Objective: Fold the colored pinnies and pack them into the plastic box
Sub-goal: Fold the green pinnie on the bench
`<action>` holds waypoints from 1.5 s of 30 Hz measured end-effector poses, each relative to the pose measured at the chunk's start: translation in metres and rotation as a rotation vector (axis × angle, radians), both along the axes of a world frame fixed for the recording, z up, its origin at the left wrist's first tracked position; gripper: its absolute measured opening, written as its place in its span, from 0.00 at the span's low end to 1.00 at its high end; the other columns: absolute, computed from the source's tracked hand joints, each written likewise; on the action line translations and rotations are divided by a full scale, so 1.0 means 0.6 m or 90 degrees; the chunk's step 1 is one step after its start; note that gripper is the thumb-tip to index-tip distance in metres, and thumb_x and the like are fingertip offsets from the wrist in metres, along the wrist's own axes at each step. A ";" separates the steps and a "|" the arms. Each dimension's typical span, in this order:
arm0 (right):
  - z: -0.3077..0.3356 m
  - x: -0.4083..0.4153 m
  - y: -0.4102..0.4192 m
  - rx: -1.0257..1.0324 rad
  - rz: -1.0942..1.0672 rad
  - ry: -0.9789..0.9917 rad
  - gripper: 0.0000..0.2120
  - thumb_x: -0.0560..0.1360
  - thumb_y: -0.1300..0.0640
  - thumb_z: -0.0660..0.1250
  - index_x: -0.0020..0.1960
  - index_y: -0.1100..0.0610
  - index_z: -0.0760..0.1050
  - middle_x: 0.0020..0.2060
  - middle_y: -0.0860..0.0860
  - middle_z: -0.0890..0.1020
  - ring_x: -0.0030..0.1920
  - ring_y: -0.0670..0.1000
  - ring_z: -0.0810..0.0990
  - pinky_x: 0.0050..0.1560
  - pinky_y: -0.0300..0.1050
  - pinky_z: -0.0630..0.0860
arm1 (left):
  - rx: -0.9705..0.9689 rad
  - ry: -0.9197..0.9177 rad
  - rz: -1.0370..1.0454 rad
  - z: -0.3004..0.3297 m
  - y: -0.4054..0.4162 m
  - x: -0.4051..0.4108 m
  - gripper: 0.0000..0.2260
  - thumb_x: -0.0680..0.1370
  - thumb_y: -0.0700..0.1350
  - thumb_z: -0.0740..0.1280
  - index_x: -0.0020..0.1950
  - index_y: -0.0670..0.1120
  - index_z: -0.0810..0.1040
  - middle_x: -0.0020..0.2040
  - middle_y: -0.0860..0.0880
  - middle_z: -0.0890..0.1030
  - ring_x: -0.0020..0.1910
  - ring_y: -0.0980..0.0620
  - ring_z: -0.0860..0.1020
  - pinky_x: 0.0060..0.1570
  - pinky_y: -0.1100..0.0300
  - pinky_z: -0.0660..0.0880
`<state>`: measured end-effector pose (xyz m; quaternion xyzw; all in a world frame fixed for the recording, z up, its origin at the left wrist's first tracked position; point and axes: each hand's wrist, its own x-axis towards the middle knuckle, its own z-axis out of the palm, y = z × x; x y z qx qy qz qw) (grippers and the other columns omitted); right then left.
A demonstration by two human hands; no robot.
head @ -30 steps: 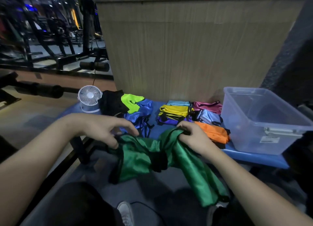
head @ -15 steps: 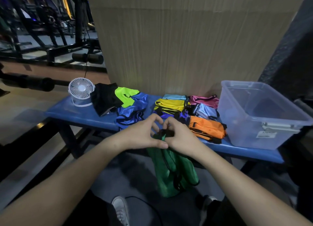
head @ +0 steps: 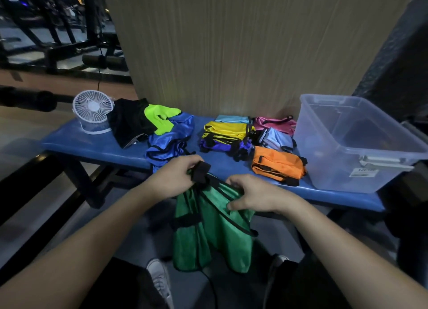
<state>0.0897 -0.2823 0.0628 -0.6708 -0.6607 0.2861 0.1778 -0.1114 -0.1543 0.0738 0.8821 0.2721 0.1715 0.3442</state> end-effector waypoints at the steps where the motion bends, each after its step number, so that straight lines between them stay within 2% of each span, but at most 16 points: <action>1: -0.006 0.009 0.000 -0.006 -0.008 0.011 0.12 0.72 0.52 0.76 0.47 0.47 0.72 0.38 0.40 0.73 0.37 0.38 0.71 0.40 0.38 0.66 | -0.018 0.002 -0.002 -0.003 0.007 -0.003 0.09 0.76 0.34 0.66 0.47 0.47 0.79 0.44 0.49 0.83 0.45 0.56 0.78 0.50 0.57 0.72; 4: -0.010 0.029 -0.002 -0.010 -0.052 0.095 0.07 0.75 0.54 0.74 0.44 0.56 0.78 0.35 0.42 0.77 0.33 0.39 0.72 0.38 0.37 0.67 | -0.055 -0.003 0.029 -0.017 0.033 -0.009 0.10 0.75 0.36 0.64 0.45 0.51 0.80 0.42 0.51 0.83 0.44 0.55 0.79 0.51 0.54 0.73; 6: -0.006 0.043 -0.003 -0.005 -0.068 0.119 0.07 0.76 0.56 0.73 0.41 0.56 0.78 0.31 0.42 0.77 0.31 0.42 0.72 0.36 0.36 0.66 | -0.095 -0.029 0.066 -0.020 0.045 -0.011 0.15 0.74 0.32 0.63 0.42 0.51 0.81 0.41 0.52 0.84 0.43 0.54 0.80 0.51 0.53 0.74; 9: 0.000 0.063 0.000 -0.007 -0.069 0.127 0.08 0.76 0.57 0.74 0.40 0.57 0.78 0.28 0.42 0.74 0.30 0.42 0.70 0.34 0.36 0.65 | -0.147 -0.078 0.115 -0.016 0.056 -0.010 0.19 0.74 0.25 0.60 0.39 0.48 0.80 0.37 0.53 0.82 0.39 0.56 0.80 0.46 0.58 0.74; 11: 0.003 0.079 0.003 -0.011 -0.072 0.132 0.09 0.75 0.58 0.74 0.39 0.57 0.77 0.27 0.42 0.73 0.29 0.43 0.69 0.33 0.36 0.65 | -0.161 -0.105 0.142 -0.018 0.067 -0.010 0.18 0.74 0.24 0.59 0.40 0.45 0.80 0.35 0.53 0.82 0.36 0.58 0.80 0.41 0.64 0.75; 15: 0.014 0.107 0.013 0.004 -0.086 0.186 0.07 0.75 0.61 0.74 0.40 0.58 0.79 0.30 0.43 0.76 0.32 0.41 0.72 0.36 0.34 0.66 | -0.185 -0.126 0.162 -0.044 0.094 -0.020 0.19 0.76 0.27 0.59 0.40 0.47 0.83 0.37 0.49 0.83 0.37 0.52 0.80 0.42 0.56 0.75; 18: 0.015 0.117 0.024 0.029 -0.086 0.248 0.03 0.75 0.65 0.73 0.42 0.61 0.80 0.36 0.49 0.80 0.37 0.45 0.75 0.41 0.38 0.69 | -0.216 -0.114 0.115 -0.059 0.100 -0.031 0.22 0.74 0.26 0.60 0.40 0.52 0.83 0.35 0.50 0.82 0.34 0.54 0.80 0.38 0.57 0.75; 20: 0.009 0.114 0.033 0.059 -0.102 0.310 0.04 0.75 0.67 0.72 0.42 0.60 0.80 0.37 0.52 0.81 0.39 0.47 0.76 0.43 0.41 0.70 | -0.188 -0.055 0.057 -0.065 0.102 -0.037 0.21 0.69 0.32 0.61 0.46 0.56 0.82 0.43 0.52 0.84 0.43 0.53 0.82 0.46 0.57 0.76; 23: 0.001 0.092 0.051 0.111 -0.124 0.406 0.05 0.73 0.66 0.72 0.43 0.58 0.80 0.37 0.53 0.80 0.39 0.51 0.75 0.43 0.46 0.69 | -0.216 0.036 -0.044 -0.069 0.095 -0.038 0.28 0.64 0.33 0.60 0.59 0.54 0.79 0.55 0.50 0.82 0.59 0.47 0.80 0.60 0.49 0.74; 28: -0.003 0.044 0.083 0.139 -0.099 0.450 0.10 0.74 0.70 0.70 0.43 0.56 0.80 0.36 0.51 0.80 0.37 0.47 0.75 0.40 0.38 0.70 | -0.329 0.011 -0.176 -0.073 0.067 -0.011 0.31 0.66 0.33 0.60 0.69 0.49 0.69 0.62 0.44 0.77 0.63 0.50 0.77 0.65 0.58 0.71; 32: -0.011 0.009 0.094 0.095 -0.041 0.366 0.06 0.72 0.66 0.71 0.43 0.56 0.81 0.35 0.50 0.80 0.36 0.45 0.75 0.40 0.40 0.69 | -0.267 -0.066 -0.146 -0.068 0.040 0.018 0.29 0.71 0.49 0.74 0.70 0.53 0.68 0.68 0.54 0.75 0.70 0.59 0.71 0.69 0.62 0.68; 35: -0.015 -0.006 0.098 0.097 -0.017 0.355 0.08 0.71 0.67 0.72 0.45 0.55 0.78 0.37 0.49 0.80 0.39 0.45 0.77 0.44 0.42 0.71 | -0.253 -0.127 -0.102 -0.067 0.032 0.037 0.31 0.67 0.51 0.78 0.65 0.51 0.69 0.64 0.50 0.79 0.64 0.56 0.78 0.65 0.61 0.72; 37: -0.016 -0.008 0.097 0.100 -0.015 0.380 0.11 0.69 0.65 0.72 0.45 0.52 0.75 0.36 0.51 0.79 0.40 0.51 0.76 0.46 0.49 0.71 | -0.265 -0.135 -0.087 -0.068 0.034 0.041 0.32 0.65 0.48 0.80 0.64 0.50 0.69 0.57 0.48 0.82 0.51 0.53 0.80 0.54 0.59 0.75; 39: -0.018 -0.006 0.092 0.094 -0.021 0.419 0.14 0.69 0.64 0.73 0.47 0.52 0.72 0.35 0.51 0.78 0.39 0.53 0.74 0.45 0.52 0.69 | -0.256 -0.115 -0.072 -0.071 0.035 0.042 0.31 0.65 0.45 0.79 0.65 0.49 0.69 0.46 0.49 0.80 0.40 0.52 0.76 0.45 0.57 0.74; 42: -0.022 -0.003 0.084 0.099 -0.025 0.454 0.16 0.69 0.65 0.73 0.51 0.56 0.71 0.39 0.54 0.80 0.41 0.54 0.74 0.46 0.54 0.69 | -0.218 -0.093 -0.064 -0.076 0.030 0.044 0.22 0.69 0.48 0.76 0.61 0.51 0.74 0.40 0.53 0.77 0.36 0.55 0.73 0.39 0.59 0.71; 45: -0.026 -0.001 0.078 0.115 -0.045 0.477 0.18 0.70 0.68 0.73 0.55 0.59 0.70 0.41 0.55 0.80 0.43 0.53 0.76 0.49 0.51 0.71 | -0.174 -0.106 -0.034 -0.075 0.032 0.040 0.12 0.73 0.47 0.71 0.56 0.53 0.81 0.43 0.54 0.81 0.40 0.56 0.77 0.44 0.60 0.73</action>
